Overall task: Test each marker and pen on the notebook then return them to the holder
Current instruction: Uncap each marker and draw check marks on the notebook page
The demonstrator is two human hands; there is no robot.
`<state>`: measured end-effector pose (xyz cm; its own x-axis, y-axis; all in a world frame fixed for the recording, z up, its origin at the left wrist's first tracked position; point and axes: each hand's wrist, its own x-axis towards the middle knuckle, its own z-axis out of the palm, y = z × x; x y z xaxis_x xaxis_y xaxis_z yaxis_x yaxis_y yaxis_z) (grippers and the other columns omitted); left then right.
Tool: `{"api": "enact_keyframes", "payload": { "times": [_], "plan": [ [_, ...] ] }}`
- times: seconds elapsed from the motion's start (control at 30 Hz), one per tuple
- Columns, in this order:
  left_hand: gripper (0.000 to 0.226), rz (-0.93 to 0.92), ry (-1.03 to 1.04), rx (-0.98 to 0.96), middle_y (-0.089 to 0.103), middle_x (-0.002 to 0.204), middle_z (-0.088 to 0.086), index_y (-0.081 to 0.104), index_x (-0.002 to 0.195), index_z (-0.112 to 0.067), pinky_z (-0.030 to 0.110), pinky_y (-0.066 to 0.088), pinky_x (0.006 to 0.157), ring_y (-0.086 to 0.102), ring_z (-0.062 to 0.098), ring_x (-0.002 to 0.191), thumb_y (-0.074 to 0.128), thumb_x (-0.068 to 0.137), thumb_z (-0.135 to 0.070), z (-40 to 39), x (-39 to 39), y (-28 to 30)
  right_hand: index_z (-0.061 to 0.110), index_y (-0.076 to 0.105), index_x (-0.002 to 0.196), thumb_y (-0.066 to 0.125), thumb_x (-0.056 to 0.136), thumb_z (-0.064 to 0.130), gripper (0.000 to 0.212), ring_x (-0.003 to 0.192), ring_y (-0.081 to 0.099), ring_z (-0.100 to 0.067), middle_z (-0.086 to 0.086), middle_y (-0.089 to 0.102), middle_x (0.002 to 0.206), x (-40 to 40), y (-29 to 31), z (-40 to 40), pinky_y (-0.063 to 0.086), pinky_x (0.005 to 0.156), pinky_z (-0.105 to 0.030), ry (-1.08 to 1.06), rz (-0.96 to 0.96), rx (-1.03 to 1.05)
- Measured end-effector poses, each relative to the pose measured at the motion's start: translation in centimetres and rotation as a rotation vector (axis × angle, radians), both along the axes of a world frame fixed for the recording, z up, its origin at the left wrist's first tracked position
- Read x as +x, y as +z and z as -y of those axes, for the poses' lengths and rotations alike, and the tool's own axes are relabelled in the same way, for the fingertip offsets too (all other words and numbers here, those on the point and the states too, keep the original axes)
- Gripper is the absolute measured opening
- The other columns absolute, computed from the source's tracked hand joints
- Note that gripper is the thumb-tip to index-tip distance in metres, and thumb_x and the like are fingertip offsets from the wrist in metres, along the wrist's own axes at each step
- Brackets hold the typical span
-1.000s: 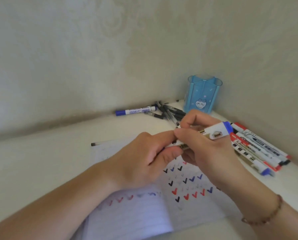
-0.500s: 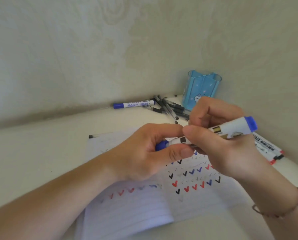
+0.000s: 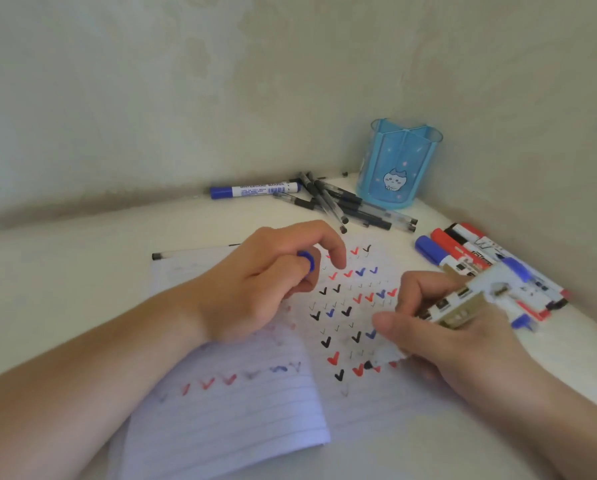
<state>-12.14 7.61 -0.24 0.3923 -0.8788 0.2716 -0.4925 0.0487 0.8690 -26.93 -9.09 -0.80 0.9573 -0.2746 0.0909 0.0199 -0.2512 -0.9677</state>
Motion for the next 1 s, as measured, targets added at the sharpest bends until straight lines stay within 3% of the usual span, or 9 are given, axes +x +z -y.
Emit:
{"api": "enact_keyframes", "payload": {
  "times": [0.13,0.23,0.4,0.6,0.87,1.0],
  "plan": [
    [0.018,0.206,0.007,0.013,0.046,0.063,0.005,0.053,0.106,-0.023,0.026,0.033,0.054,0.038,0.020,0.055,0.042,0.093,-0.024,0.2,0.0,-0.5,0.009,0.050,0.052,0.073,0.060,0.040,0.039,0.040,0.033,-0.015,-0.009,0.040,0.043,-0.1,-0.2,-0.2,0.022,0.042,-0.019,-0.015,0.060,-0.109],
    [0.018,0.319,0.061,0.009,0.055,0.064,-0.003,0.052,0.107,-0.022,0.015,0.033,0.052,0.041,0.012,0.052,0.059,0.091,-0.021,0.2,0.0,-0.6,0.014,0.054,0.052,0.070,0.062,0.041,0.033,0.042,0.035,-0.013,-0.010,0.045,0.046,-0.1,-0.1,-0.5,0.023,0.041,-0.021,0.036,0.066,-0.238],
    [0.027,0.369,0.096,0.013,0.056,0.064,-0.004,0.052,0.106,-0.024,0.015,0.033,0.052,0.042,0.015,0.052,0.069,0.085,-0.024,0.5,0.0,-0.9,0.013,0.056,0.053,0.076,0.066,0.029,0.028,0.043,0.037,-0.007,-0.010,0.051,0.048,-0.1,0.1,-0.9,0.027,0.040,-0.017,0.079,0.035,-0.273],
    [0.036,0.369,0.126,0.025,0.056,0.065,-0.008,0.051,0.104,-0.029,0.010,0.030,0.054,0.041,0.014,0.054,0.076,0.079,-0.028,0.4,-0.1,-0.9,0.007,0.052,0.053,0.079,0.071,0.010,0.033,0.036,0.037,0.000,0.006,0.051,0.039,-0.1,0.4,-1.2,0.026,0.038,-0.012,0.081,0.001,-0.252],
    [0.045,0.306,0.131,0.037,0.058,0.074,-0.007,0.050,0.094,-0.031,0.013,0.038,0.056,0.046,0.010,0.058,0.087,0.069,-0.029,0.5,-0.2,-0.6,0.007,0.048,0.055,0.068,0.066,0.017,0.025,0.038,0.031,-0.002,0.007,0.039,0.041,0.0,0.4,-1.1,0.024,0.038,-0.013,0.023,0.013,-0.315],
    [0.037,0.387,0.131,0.031,0.055,0.076,-0.013,0.053,0.084,-0.027,0.007,0.035,0.058,0.046,0.006,0.063,0.087,0.069,-0.031,0.5,-0.1,-0.5,0.010,0.049,0.054,0.071,0.068,0.023,0.030,0.041,0.033,-0.005,0.005,0.041,0.043,0.0,0.5,-1.0,0.026,0.040,-0.013,0.023,0.016,-0.276]
  ]
}}
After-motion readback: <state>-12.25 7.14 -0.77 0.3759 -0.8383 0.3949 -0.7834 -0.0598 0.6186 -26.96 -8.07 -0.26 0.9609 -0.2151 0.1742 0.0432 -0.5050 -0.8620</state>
